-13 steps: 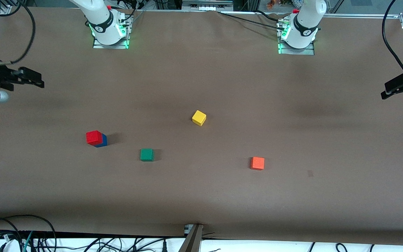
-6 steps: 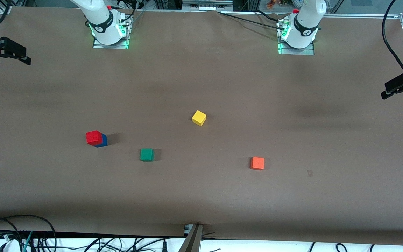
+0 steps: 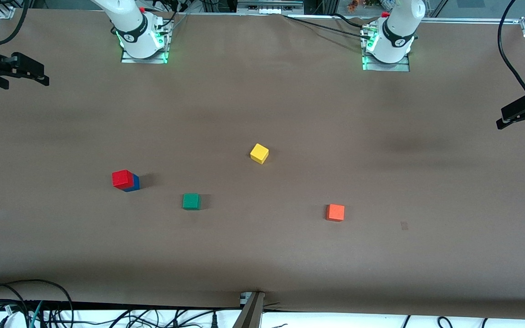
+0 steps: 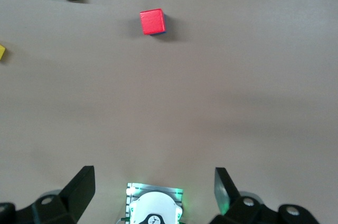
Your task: Pass red block to right arm, stack on blue
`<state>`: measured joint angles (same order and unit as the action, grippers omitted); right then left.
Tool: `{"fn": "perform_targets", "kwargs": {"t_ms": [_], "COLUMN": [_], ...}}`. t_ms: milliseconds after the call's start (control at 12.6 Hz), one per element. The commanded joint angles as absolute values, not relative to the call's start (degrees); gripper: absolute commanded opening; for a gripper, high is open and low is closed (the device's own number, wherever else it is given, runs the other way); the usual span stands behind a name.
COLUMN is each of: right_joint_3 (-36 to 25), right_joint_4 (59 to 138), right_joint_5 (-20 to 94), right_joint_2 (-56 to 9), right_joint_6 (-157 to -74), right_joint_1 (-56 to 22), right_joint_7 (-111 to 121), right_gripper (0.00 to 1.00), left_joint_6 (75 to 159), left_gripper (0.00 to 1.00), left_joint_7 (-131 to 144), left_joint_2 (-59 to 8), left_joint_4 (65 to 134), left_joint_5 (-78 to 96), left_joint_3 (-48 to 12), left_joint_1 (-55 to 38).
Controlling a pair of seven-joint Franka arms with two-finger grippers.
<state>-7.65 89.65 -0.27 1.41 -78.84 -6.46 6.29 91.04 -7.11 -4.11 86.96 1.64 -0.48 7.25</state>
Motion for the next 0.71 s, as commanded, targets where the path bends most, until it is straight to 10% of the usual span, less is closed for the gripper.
{"fn": "perform_targets", "kwargs": {"t_ms": [0, 633], "right_joint_3": [-7.21, -7.73], "right_joint_4": [86.93, 86.92], "right_joint_5": [-2.19, -2.2], "right_joint_2": [-0.7, -0.97], "right_joint_6": [-78.4, -78.31], "right_joint_1": [-5.8, -5.8], "right_joint_7": [6.15, 6.33], "right_gripper": [1.0, 1.0], "left_joint_6": [90.53, 90.61], "left_gripper": [1.0, 1.0], "left_joint_7": [-8.09, -8.09], "left_joint_2": [-4.57, -4.57], "left_joint_4": [85.69, 85.69], "left_joint_5": [0.35, 0.44], "left_joint_3": [-0.79, -0.79], "left_joint_1": [7.38, 7.38]}}
